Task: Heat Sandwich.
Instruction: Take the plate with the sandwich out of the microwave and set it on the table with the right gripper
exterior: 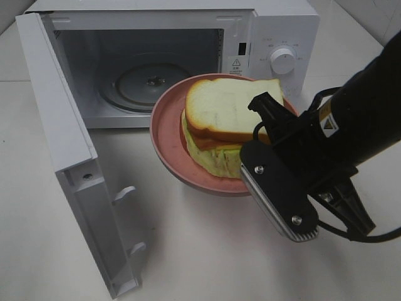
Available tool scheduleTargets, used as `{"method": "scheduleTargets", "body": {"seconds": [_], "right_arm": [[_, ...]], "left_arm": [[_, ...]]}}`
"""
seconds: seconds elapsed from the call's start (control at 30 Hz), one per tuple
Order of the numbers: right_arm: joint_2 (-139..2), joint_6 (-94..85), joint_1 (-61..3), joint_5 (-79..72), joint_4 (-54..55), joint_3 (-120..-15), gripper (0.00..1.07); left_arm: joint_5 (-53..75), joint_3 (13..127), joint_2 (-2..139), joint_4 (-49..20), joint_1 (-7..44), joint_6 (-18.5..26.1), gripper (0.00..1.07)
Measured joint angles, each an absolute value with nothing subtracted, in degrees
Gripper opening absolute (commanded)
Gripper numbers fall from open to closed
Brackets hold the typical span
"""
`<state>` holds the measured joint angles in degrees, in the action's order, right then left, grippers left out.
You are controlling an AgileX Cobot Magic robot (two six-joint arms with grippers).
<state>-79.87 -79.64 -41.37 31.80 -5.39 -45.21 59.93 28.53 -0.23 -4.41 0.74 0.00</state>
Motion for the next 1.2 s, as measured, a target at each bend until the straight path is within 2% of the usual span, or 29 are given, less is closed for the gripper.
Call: {"method": "scheduleTargets", "body": {"seconds": [0.57, 1.2], "right_arm": [[-70.13, -62.34, -41.37, 45.78, -11.57, -42.0, 0.0], [-67.9, -23.78, -41.37, 52.77, -17.82, -42.0, 0.0]], "left_arm": [[59.93, 28.53, -0.23, -4.41, 0.74, 0.0, 0.98], [59.93, 28.53, -0.23, -4.41, 0.74, 0.0, 0.98]]}}
